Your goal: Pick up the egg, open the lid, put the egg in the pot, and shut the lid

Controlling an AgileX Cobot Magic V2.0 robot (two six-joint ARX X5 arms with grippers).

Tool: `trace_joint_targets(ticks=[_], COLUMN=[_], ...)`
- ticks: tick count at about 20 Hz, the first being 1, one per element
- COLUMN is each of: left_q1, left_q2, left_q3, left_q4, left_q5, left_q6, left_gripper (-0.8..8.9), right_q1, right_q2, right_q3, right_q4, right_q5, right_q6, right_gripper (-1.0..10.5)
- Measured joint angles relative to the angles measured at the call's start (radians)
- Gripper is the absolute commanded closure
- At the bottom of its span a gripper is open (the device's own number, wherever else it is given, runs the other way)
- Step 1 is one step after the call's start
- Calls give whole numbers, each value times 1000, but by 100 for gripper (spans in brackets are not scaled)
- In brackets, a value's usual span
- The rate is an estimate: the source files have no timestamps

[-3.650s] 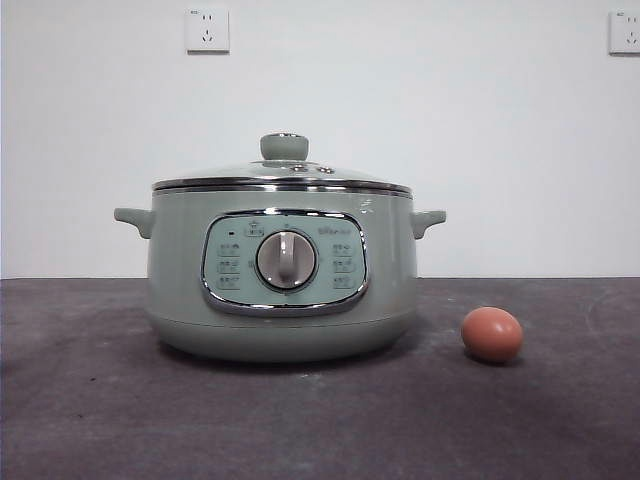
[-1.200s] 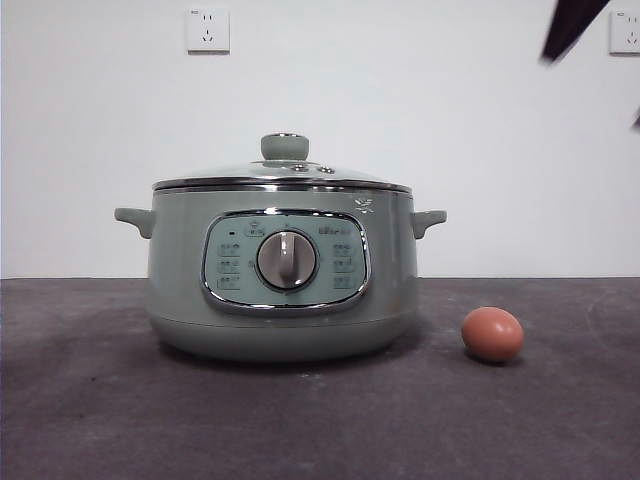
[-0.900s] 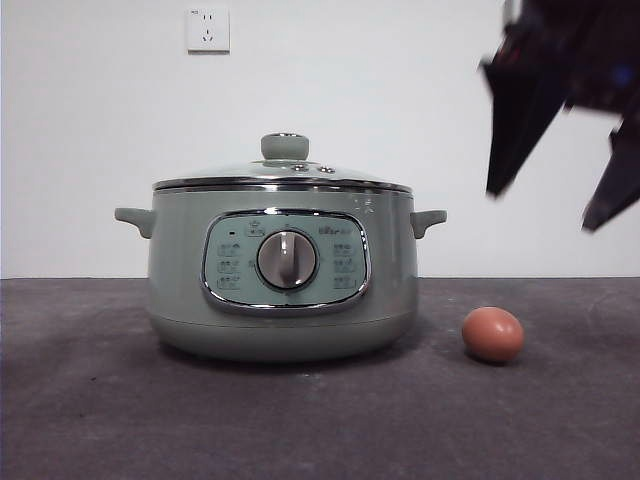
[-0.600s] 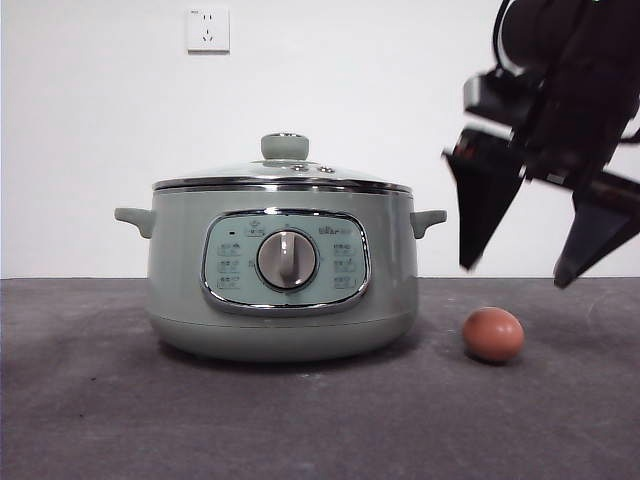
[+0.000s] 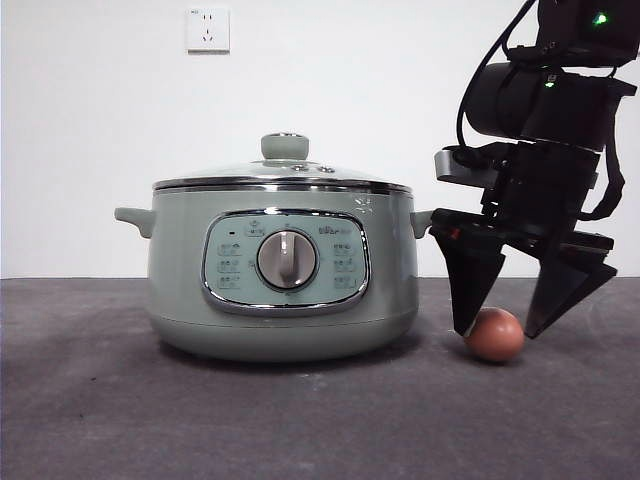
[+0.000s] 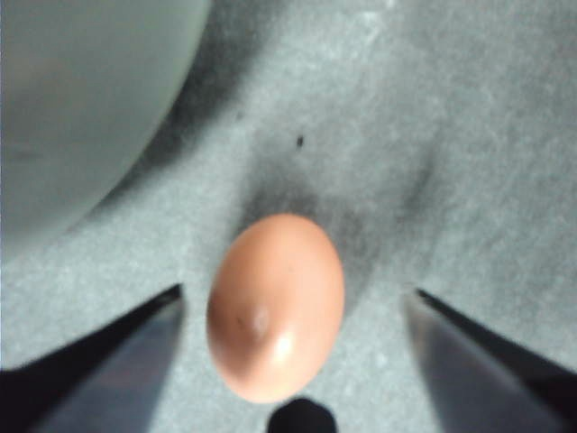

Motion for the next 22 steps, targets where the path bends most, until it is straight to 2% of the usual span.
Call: trace_joint_targets(ticks=[6,8,15,22], left_q1=[0,0,0,-14], left_q2=[0,0,2,108], left_q3=[0,0,0,11], left_q4=[0,0,30,278], left_q5=[0,0,-4,-24], left_q6=[0,0,0,-47], left_gripper=[220,220,219,219], right_q1=[0,0,0,-1], right_q2=[5,5,-19,-379], right_q3=[2,3,3,3], right_q4=[2,2,-21,-175], right_q5=[-2,-2,-2,-1], right_q6=[7,8,8,3], right_gripper=[834,969,963,963])
